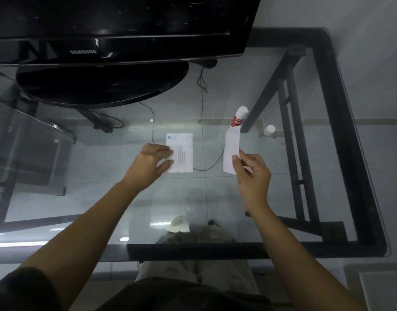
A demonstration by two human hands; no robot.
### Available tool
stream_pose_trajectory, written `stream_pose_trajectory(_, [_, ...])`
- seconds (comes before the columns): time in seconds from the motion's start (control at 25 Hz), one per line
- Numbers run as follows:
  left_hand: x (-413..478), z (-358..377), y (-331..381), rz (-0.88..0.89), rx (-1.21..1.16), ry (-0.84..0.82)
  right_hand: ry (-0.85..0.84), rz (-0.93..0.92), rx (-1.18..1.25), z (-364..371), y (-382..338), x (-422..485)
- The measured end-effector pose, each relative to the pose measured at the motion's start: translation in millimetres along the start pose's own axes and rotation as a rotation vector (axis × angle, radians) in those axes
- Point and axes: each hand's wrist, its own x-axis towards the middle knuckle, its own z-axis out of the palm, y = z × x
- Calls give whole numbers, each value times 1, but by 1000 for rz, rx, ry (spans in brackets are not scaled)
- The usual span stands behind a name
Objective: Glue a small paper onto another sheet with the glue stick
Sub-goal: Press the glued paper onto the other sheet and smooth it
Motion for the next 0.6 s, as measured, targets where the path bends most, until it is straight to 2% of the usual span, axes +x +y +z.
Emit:
stream_pose_trajectory(0.16, [5, 19, 29, 60, -36, 23, 40, -196, -71, -4, 2, 0])
stream_pose_trajectory(0.4, [5, 28, 45, 3, -135, 60, -62, -384, -279, 2, 5, -1])
stream_pose_trajectory(0.52, [12, 13, 52, -197, -474, 162, -151, -464, -387, 10, 3, -6])
stream_pose_trajectory(0.6, [19, 2, 59, -346, -801, 64, -204, -492, -483, 17, 0, -9])
